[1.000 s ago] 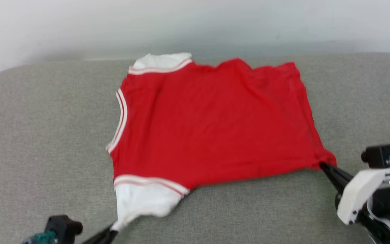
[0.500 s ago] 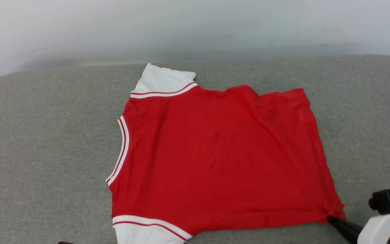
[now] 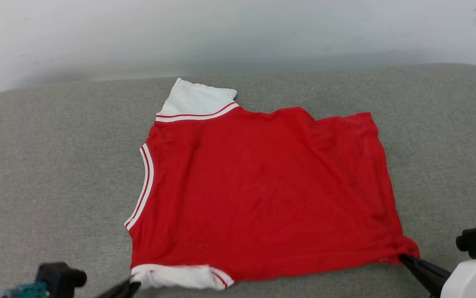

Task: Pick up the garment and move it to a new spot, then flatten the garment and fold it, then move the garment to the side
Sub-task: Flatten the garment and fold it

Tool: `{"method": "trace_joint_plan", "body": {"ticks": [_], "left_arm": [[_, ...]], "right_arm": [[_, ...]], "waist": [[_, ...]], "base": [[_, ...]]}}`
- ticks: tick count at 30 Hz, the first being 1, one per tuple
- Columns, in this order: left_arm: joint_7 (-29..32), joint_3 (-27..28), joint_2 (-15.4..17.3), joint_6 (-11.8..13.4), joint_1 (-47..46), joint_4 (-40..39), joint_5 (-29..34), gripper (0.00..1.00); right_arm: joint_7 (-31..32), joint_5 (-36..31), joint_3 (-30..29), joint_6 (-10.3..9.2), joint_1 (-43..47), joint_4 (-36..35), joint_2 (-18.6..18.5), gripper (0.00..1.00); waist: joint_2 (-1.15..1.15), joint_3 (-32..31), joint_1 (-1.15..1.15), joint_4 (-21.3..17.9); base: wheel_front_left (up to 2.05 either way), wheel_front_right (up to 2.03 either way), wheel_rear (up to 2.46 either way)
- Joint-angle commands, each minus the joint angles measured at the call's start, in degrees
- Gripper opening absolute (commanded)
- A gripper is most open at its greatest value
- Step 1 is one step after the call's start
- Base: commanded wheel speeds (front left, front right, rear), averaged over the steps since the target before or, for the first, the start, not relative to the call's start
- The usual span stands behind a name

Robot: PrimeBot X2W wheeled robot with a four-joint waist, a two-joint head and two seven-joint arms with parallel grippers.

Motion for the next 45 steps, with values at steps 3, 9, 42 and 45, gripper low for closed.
{"method": "trace_joint_plan", "body": {"ticks": [3, 9, 42, 45], "left_arm": [[-2.17, 2.00, -0.01, 0.27, -2.59, -0.17, 1.05, 0.00], [-2.70, 3.49, 0.31, 0.04, -7.90, 0.81, 4.98, 0.00], [1.02, -3.42, -12.89, -5.88, -33.36, 27.58, 16.29, 1.00], [-0.18, -4.63, -12.58, -3.78, -33.68, 29.00, 20.17, 1.00]], "right_arm": [[-0.75, -0.73, -0.16, -0.04, -1.95, -0.81, -0.24, 0.00], [-1.26, -4.01, 1.70, -0.04, -5.96, -0.88, -1.66, 0.00], [3.40, -15.05, 3.29, -0.04, -21.79, 11.37, 2.69, 1.00], [3.87, -16.44, 3.21, -0.04, -21.63, 10.77, 3.15, 1.00]], "waist": [[0.00, 1.00, 0.00, -0.19], [0.00, 4.30, 0.00, -0.24], [0.00, 12.13, 0.00, 1.55], [0.00, 10.89, 0.00, 1.20]], "base": [[0.00, 0.00, 0.00], [0.00, 0.00, 0.00], [0.00, 0.00, 0.00], [0.00, 0.00, 0.00]]}}
